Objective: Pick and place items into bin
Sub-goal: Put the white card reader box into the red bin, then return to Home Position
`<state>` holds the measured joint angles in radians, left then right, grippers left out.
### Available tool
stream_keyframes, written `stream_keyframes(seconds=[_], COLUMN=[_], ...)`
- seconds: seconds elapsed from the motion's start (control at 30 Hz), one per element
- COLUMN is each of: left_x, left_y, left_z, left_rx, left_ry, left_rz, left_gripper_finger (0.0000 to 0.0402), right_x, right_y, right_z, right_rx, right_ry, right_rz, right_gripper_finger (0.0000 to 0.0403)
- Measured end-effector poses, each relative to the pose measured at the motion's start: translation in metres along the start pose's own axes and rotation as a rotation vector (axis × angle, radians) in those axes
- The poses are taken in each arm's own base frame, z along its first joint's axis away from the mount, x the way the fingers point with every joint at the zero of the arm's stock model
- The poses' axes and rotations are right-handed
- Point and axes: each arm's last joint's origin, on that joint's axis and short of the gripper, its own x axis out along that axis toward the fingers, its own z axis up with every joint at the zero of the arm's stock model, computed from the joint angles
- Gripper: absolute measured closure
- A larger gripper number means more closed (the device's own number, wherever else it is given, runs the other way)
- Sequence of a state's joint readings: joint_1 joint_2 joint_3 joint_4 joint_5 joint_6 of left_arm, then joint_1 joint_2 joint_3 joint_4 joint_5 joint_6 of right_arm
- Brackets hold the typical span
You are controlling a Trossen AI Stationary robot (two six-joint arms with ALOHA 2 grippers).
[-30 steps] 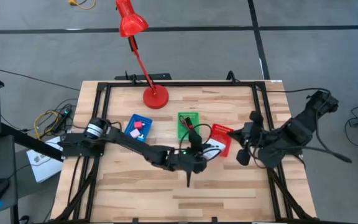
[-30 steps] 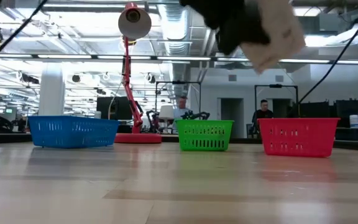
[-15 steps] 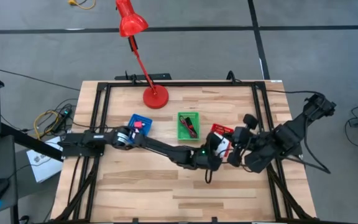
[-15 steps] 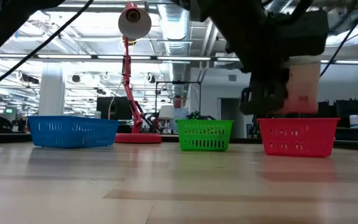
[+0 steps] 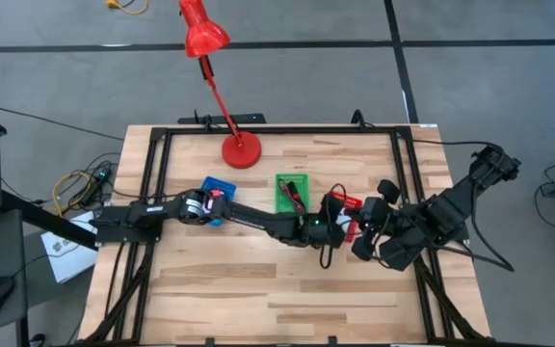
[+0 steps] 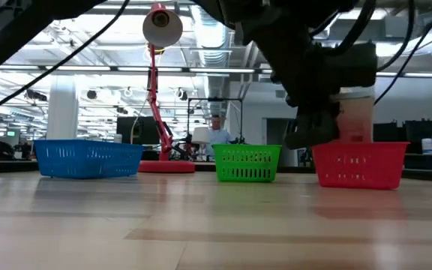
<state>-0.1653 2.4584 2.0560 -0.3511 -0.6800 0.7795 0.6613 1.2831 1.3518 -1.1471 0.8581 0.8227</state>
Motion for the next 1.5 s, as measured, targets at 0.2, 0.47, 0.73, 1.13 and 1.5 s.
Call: stream_keyframes(seconds=[0.2,0.47,0.73,1.13,1.5], left_x=[0.011,0.013,-0.002,-0.030,-0.047], left_y=[0.003,0.006,-0.008,-0.031,-0.042], left_z=[-0.013,-0.015,-0.003,0.018,0.028], left_rx=[0.010,-0.006,0.014,0.074,0.122], left_ry=[-0.001,0.000,-0.009,-0.007,0.046], left_rz=[-0.102,-0.103,-0.102,-0.060,0.034], left_gripper_finger=[0.0336,0.0301,0.0299,0.0298,0.0297], right_x=[0.000,0.000,0.000,0.000,0.000], right_y=[0.000,0.000,0.000,0.000,0.000], right_z=[0.000,0.000,0.000,0.000,0.000], right_rx=[0.004,0.003,0.001,0.000,0.063], right_ry=[0.000,0.000,0.001,0.001,0.015], right_rz=[0.001,0.001,-0.001,0.000,0.016], right_gripper_finger=[0.0403,0.0403,0.0403,0.0403,0.0403])
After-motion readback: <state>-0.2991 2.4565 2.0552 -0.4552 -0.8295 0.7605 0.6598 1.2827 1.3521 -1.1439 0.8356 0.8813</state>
